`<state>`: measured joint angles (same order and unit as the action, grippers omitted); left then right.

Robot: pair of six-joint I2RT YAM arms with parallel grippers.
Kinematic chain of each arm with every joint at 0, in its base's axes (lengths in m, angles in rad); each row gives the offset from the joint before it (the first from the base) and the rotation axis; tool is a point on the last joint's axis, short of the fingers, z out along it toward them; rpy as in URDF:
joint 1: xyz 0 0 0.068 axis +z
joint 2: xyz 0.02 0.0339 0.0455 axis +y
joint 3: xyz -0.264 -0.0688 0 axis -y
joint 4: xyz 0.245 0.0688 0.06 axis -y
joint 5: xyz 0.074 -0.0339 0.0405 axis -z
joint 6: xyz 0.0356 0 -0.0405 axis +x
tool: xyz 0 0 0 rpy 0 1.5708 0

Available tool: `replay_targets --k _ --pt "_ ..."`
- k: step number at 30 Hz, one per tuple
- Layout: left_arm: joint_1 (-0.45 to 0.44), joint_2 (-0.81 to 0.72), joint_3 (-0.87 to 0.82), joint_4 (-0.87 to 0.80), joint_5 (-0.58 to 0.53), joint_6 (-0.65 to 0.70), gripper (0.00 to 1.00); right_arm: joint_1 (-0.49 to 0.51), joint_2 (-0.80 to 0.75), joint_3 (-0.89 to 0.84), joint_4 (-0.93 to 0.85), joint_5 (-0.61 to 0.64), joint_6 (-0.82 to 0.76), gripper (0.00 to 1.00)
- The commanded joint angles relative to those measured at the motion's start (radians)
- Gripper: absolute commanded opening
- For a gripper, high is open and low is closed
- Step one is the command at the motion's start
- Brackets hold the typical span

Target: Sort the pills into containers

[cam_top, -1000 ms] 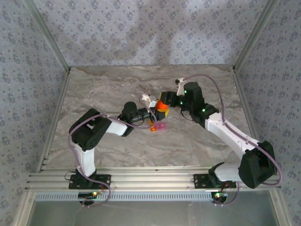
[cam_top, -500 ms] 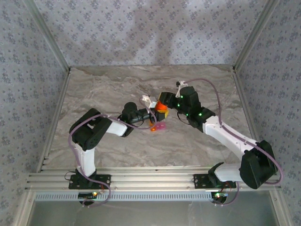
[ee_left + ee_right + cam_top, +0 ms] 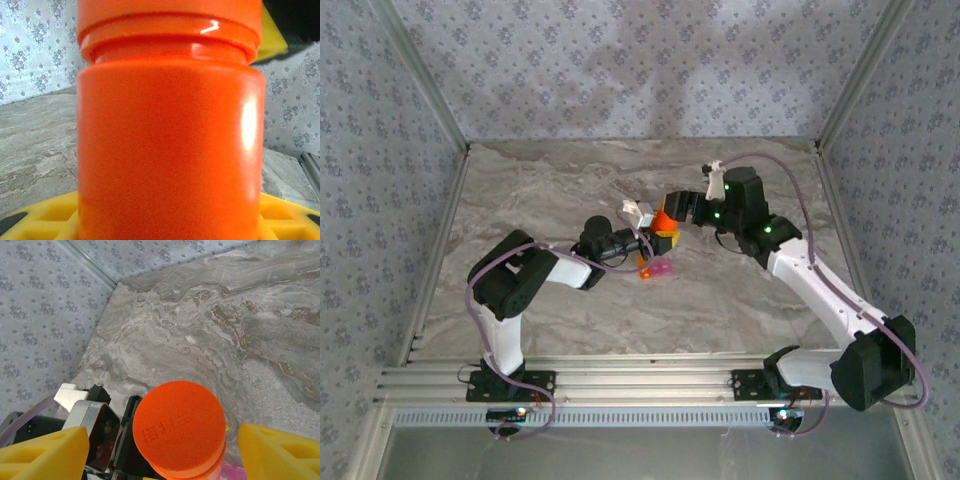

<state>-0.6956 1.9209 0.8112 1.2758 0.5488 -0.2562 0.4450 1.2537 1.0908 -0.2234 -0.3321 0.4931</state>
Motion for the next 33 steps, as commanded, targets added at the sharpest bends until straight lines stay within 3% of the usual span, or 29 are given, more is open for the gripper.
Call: replay_targets --k 1,10,16,33 --pt "0.006 0.001 0.022 0.055 0.0 -0.015 0.0 -0.05 0.034 0.07 -0.101 -0.125 -0.146 0.79" --pt "0.01 0.006 0.03 0.056 0.026 -0.029 0.0 -0.097 0.165 0.172 -0.12 -0.331 -0.294 0.76" --pt "0.01 0.004 0.026 0.06 0.03 -0.03 0.0 -0.088 0.191 0.185 -0.14 -0.332 -0.305 0.72" --pt "0.012 0.001 0.023 0.063 0.027 -0.031 0.0 -0.063 0.219 0.191 -0.171 -0.316 -0.305 0.47"
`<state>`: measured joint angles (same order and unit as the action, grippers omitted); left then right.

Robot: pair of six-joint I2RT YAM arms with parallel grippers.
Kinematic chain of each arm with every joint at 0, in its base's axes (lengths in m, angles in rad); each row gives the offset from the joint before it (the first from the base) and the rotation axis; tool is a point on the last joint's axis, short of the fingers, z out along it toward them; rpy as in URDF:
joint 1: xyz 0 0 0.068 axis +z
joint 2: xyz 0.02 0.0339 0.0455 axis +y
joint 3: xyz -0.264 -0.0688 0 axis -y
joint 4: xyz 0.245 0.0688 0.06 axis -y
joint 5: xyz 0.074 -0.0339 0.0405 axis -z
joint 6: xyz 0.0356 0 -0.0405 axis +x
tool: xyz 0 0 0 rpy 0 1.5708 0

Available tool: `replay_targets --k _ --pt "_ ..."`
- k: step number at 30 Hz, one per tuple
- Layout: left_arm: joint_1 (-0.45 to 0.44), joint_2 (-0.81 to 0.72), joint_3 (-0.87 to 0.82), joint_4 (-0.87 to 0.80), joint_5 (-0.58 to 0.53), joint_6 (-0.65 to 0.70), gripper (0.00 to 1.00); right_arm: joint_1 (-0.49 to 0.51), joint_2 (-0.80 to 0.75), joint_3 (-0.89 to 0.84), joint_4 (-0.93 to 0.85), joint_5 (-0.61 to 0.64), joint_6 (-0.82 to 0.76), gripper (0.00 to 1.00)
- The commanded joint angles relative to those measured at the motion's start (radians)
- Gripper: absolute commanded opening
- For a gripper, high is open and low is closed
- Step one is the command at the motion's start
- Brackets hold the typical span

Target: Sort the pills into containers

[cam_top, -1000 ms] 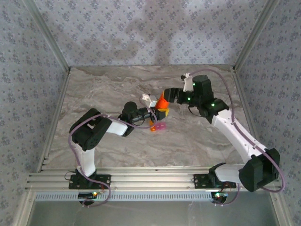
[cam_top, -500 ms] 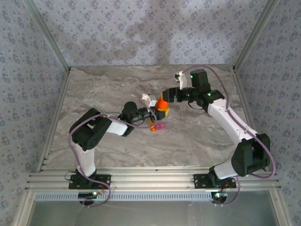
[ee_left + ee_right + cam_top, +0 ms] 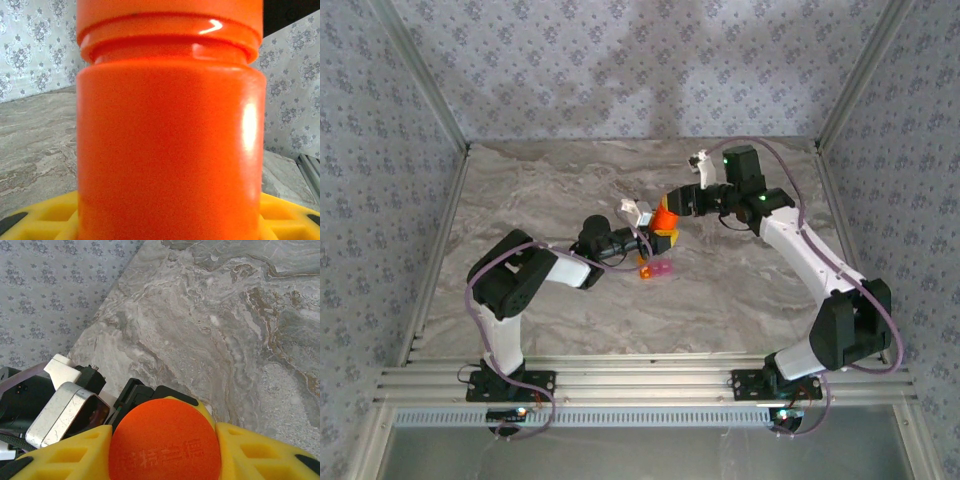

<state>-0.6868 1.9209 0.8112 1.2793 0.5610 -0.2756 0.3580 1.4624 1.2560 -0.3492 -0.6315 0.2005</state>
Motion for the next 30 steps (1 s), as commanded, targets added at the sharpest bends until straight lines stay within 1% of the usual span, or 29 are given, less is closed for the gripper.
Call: replay_targets --k 1,4,6,7,9,11,13,16,22,25,30 --pt "0.003 0.0 0.022 0.06 0.014 -0.011 0.0 0.03 0.009 0.022 -0.041 -0.008 -0.008 0.47" --pt "0.003 0.001 0.023 0.06 0.014 -0.012 0.0 0.067 -0.001 -0.001 -0.032 0.06 0.022 0.41" --pt "0.003 0.001 0.023 0.06 0.011 -0.009 0.0 0.097 -0.015 -0.05 0.019 0.129 0.096 0.37" --pt "0.004 0.001 0.022 0.06 0.011 -0.011 0.0 0.113 -0.025 -0.084 0.052 0.168 0.135 0.37" --pt "0.004 0.002 0.022 0.058 0.01 -0.01 0.0 0.166 -0.053 -0.157 0.116 0.307 0.235 0.37" --pt "0.003 0.004 0.027 0.057 0.01 -0.011 0.0 0.206 -0.08 -0.218 0.189 0.405 0.333 0.37" --pt "0.003 0.005 0.029 0.055 0.011 -0.013 0.0 0.239 -0.087 -0.248 0.23 0.452 0.4 0.37" --pt "0.003 0.007 0.031 0.054 0.01 -0.014 0.0 0.262 -0.071 -0.233 0.223 0.465 0.412 0.38" --pt "0.003 0.009 0.032 0.051 0.009 -0.013 0.0 0.221 -0.062 -0.201 0.205 0.383 0.405 0.42" --pt "0.003 0.009 0.032 0.051 0.01 -0.013 0.0 0.188 -0.075 -0.177 0.188 0.344 0.381 0.47" --pt "0.003 0.008 0.032 0.051 0.012 -0.013 0.0 0.127 -0.117 -0.118 0.13 0.257 0.305 0.64"
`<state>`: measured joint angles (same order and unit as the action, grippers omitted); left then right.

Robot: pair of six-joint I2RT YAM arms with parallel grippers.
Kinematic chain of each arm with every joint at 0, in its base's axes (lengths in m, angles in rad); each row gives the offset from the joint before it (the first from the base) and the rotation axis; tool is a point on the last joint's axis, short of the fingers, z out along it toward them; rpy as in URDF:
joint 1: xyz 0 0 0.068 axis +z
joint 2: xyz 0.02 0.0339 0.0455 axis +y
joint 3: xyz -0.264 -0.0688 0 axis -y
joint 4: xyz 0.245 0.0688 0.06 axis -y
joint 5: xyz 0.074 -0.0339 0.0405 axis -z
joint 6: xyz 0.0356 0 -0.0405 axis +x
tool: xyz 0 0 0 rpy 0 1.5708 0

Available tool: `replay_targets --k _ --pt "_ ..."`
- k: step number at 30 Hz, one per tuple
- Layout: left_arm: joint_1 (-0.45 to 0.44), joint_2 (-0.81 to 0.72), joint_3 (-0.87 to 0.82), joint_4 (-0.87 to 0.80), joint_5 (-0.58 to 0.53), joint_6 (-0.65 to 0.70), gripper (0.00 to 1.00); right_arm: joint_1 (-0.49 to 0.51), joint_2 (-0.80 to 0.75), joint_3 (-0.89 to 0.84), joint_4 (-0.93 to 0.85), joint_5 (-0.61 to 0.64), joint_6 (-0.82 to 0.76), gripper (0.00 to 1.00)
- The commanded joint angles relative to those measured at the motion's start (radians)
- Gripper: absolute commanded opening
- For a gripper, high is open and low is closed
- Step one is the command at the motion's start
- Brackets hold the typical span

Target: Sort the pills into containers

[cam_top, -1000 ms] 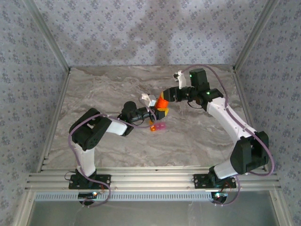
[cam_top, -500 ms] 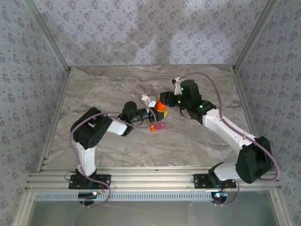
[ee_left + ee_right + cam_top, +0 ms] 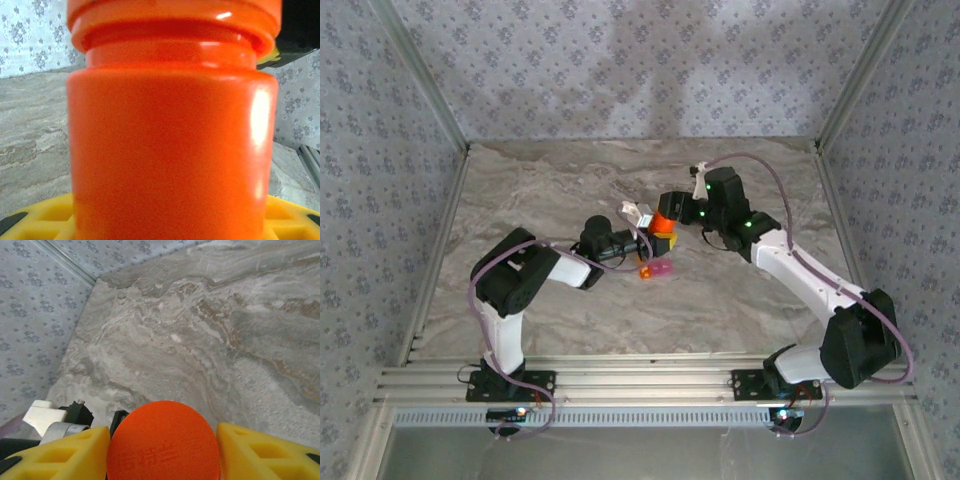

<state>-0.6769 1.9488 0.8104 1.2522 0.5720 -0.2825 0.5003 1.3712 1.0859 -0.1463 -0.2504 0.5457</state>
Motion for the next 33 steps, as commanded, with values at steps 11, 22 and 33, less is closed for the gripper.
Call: replay_targets --k 11,22,33 --pt "-0.007 -0.021 0.031 0.076 0.003 -0.005 0.0 -0.098 0.005 0.211 -0.26 -0.238 -0.328 0.72" --pt "-0.006 -0.027 0.026 0.073 0.009 -0.003 0.0 -0.122 0.106 0.257 -0.306 -0.331 -0.421 0.73" --pt "-0.007 -0.027 0.027 0.07 0.012 -0.001 0.0 -0.107 0.14 0.268 -0.322 -0.323 -0.429 0.68"
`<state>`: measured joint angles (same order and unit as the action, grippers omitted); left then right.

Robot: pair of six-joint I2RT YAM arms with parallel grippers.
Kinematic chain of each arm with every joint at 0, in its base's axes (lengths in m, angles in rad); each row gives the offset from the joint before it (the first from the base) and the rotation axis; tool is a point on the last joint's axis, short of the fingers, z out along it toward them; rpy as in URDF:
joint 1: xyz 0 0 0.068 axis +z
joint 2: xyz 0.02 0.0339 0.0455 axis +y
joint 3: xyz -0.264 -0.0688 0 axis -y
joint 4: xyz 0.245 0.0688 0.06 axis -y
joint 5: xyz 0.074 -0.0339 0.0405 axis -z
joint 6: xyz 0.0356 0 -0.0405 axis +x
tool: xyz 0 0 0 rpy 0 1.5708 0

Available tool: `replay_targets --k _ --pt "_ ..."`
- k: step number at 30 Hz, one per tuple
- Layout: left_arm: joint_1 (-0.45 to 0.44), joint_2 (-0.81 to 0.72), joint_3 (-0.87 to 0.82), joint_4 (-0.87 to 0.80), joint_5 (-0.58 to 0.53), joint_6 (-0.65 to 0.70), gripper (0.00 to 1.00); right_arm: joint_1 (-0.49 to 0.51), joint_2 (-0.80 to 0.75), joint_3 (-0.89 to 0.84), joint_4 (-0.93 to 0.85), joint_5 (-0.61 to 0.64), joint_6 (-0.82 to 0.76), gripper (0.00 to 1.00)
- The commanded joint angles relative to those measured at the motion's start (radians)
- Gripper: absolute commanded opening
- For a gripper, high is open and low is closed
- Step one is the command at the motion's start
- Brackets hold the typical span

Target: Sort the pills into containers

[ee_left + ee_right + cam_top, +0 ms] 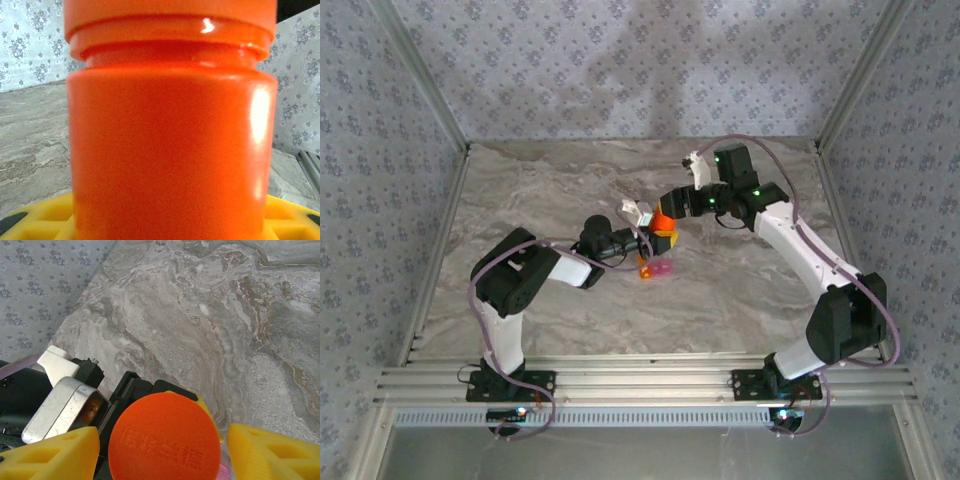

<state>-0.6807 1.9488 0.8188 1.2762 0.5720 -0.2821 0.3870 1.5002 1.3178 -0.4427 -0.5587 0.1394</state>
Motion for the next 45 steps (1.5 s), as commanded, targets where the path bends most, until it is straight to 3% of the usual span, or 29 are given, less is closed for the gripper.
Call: replay_targets --k 1,18,23,27,32,39,45 --pt "-0.003 -0.027 0.019 0.046 0.012 -0.002 0.0 0.004 0.011 0.036 -0.024 -0.014 -0.021 0.67" --pt "-0.003 -0.024 0.022 0.051 0.009 -0.005 0.0 0.025 0.025 0.033 -0.029 -0.009 0.004 0.5" --pt "-0.003 -0.022 0.026 0.051 0.008 -0.005 0.0 0.081 -0.012 -0.053 0.039 0.108 0.113 0.46" --pt "-0.002 -0.021 0.029 0.049 0.007 -0.007 0.0 0.151 -0.068 -0.196 0.147 0.312 0.305 0.45" --pt "-0.003 -0.018 0.032 0.048 0.006 -0.009 0.0 0.214 -0.091 -0.264 0.233 0.417 0.411 0.46" --pt "-0.002 -0.016 0.033 0.046 0.006 -0.009 0.0 0.199 -0.085 -0.219 0.207 0.365 0.391 0.5" --pt "-0.003 -0.017 0.032 0.041 0.008 -0.007 0.0 0.137 -0.113 -0.14 0.146 0.281 0.313 0.63"
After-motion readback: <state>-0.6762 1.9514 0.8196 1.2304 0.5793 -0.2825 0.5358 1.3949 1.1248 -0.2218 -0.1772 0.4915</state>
